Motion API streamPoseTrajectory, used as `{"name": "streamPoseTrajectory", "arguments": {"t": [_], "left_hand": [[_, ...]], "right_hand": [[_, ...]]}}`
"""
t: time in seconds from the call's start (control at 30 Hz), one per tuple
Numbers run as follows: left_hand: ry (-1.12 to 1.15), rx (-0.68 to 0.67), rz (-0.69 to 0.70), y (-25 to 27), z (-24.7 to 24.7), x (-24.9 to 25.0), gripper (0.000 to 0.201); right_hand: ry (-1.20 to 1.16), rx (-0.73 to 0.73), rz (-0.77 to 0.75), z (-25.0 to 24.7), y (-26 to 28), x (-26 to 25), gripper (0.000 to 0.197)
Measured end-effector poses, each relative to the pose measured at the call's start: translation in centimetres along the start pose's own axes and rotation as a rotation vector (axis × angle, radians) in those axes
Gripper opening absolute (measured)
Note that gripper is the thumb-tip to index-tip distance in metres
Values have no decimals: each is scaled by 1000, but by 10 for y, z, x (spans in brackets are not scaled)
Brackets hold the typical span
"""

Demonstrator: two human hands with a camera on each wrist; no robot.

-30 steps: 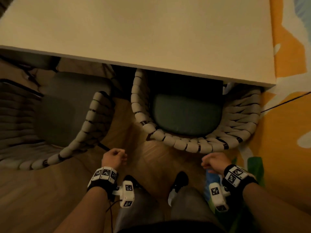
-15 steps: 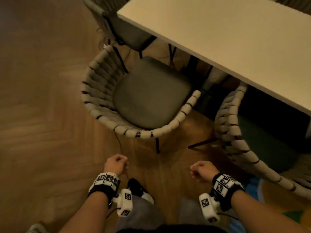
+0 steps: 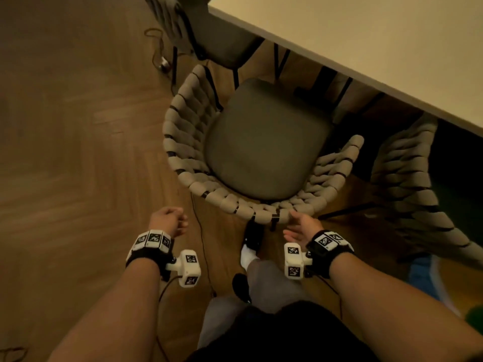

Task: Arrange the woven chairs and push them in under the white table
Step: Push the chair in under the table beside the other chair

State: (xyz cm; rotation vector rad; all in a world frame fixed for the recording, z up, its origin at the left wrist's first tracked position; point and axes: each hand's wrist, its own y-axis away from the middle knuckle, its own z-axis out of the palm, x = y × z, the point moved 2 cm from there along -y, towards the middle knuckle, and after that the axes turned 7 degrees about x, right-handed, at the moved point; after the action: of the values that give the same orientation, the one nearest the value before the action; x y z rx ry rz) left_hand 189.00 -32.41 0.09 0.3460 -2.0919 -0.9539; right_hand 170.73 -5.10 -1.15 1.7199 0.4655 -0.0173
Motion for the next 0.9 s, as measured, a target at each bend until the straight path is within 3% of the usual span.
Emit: {"name": "streamPoseTrajectory", "arguments": {"t": [0.07,0.2,0.4,0.63,0.8,0.9], "left_hand": [[-7,-6,24,-15,4,26,13],[-4,-3,21,-48,12,71,9],[-120,22,-54,-91,25,110,50],[-230,-25,-117,-119,43,126,37],[-275,-57,-257,-144,49,131,47],[-290,-118,-292,-151,55,130,33]], "right_hand": [[-96,30,28,8,-7,-2,54],[-238,82,66,15,-22,-9,56],[-244,140,132,18,-38,-15,64],[-396,130,154,37,-35,-9,52],[-511,188,182,46,-39,-10,46],[-550,222,200,48,-44,-10,34]]}}
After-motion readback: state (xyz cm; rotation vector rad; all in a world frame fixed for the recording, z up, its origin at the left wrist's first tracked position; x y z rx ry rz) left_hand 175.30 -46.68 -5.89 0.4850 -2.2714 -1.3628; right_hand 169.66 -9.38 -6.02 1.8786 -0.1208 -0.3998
